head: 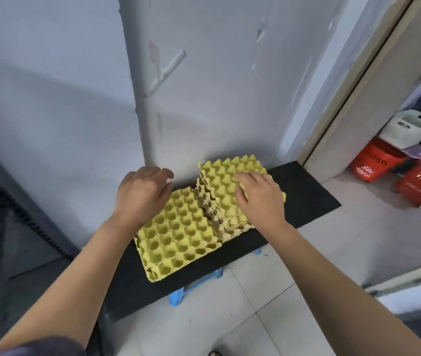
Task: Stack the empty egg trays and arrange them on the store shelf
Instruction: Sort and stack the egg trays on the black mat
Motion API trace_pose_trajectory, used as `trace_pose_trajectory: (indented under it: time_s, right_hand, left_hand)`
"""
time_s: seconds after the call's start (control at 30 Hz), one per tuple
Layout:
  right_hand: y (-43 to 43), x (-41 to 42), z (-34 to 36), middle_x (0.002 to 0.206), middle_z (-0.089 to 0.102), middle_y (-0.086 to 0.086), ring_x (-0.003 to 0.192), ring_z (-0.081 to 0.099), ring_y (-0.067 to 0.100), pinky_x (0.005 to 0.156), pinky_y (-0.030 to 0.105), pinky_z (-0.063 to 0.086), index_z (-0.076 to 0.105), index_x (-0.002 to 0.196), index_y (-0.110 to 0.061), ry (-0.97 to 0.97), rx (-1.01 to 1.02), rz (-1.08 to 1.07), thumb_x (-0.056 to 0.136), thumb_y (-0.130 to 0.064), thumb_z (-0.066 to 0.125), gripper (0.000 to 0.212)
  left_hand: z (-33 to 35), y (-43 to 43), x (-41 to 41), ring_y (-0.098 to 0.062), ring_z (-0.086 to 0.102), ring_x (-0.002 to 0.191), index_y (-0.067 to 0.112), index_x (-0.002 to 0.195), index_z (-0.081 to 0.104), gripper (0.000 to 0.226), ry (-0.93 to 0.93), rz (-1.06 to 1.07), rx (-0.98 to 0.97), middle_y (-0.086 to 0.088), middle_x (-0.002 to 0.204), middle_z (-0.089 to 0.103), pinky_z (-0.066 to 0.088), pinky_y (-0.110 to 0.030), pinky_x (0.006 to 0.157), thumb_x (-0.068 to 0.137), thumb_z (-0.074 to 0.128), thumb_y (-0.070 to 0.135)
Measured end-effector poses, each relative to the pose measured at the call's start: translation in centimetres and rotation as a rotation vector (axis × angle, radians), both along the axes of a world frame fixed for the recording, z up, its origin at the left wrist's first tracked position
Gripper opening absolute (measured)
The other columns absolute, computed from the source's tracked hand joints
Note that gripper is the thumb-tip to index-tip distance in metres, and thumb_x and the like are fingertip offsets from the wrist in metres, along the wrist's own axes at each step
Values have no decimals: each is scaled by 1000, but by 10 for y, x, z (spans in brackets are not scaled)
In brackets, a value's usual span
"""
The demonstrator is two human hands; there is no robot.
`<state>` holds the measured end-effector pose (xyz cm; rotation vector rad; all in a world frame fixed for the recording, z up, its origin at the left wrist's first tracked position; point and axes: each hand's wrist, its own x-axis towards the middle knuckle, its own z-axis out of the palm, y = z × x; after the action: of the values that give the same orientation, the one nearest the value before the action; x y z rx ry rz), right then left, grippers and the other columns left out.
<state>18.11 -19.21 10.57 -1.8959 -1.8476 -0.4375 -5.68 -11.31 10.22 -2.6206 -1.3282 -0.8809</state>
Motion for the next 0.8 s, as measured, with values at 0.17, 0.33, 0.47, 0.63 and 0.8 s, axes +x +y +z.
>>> trace_pose_trajectory:
  time_s: [0.17,0.33,0.47,0.63,0.8]
  right_hand:
    - [41,18,-44,102,68,10,89,63,33,65,37,51,64,117,-11,24,-238,136,88,-19,60,30]
    - [72,13,-110,120,58,9,108,56,28,80,38,49,49,134,-14,103,-525,202,96,-25,49,40]
    - [95,9,-172,129,51,8,116,52,28,87,38,48,42,140,-15,155,-682,164,98,-29,47,44]
    - [130,6,-275,149,32,17,130,44,33,104,45,41,31,146,-12,197,-832,78,97,-34,46,55]
    - [154,7,-341,153,24,16,140,26,35,114,49,26,21,149,-6,379,-872,-127,97,-41,46,67]
  left_hand:
    - [-53,9,-1,-30,62,64,12,86,68,33,5,180,-159,-3,71,67,49,-35,57,82,41,30]
    - [-111,20,-5,-32,61,78,12,97,68,25,71,330,-388,-7,84,68,47,-37,65,88,47,23]
    - [-155,37,-2,-27,56,105,19,123,56,32,121,399,-577,-4,112,64,45,-38,82,93,48,26]
    - [-252,59,-8,-28,43,124,20,140,39,49,212,509,-738,-7,138,44,39,-42,95,93,48,33]
    - [-334,79,-2,-35,29,134,19,148,18,74,-28,718,-1037,-11,149,25,34,-49,103,90,52,48]
